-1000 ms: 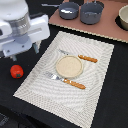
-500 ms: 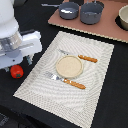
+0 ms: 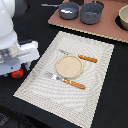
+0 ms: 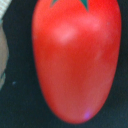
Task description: Place the pan onto the stove and place the fish and sausage into the pan.
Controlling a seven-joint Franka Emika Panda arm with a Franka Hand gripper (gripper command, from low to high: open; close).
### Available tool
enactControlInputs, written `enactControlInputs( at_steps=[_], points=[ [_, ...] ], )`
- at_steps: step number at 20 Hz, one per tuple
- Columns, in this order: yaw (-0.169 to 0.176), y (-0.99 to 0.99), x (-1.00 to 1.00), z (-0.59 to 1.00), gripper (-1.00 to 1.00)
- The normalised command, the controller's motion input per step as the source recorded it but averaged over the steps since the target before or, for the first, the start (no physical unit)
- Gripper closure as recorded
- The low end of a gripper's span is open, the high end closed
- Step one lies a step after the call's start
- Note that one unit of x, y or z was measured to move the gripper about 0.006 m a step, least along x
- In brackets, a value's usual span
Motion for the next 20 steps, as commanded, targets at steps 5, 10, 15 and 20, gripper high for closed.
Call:
enactControlInputs(
  at_steps=[5, 10, 15, 20],
  points=[
    [0.000, 0.00, -0.13, -0.14, 1.00],
    [0.000, 0.04, 0.00, -0.04, 1.00],
    [0.000, 0.01, 0.00, -0.03, 1.00],
    [0.008, 0.41, 0.27, 0.70, 1.00]
  ],
)
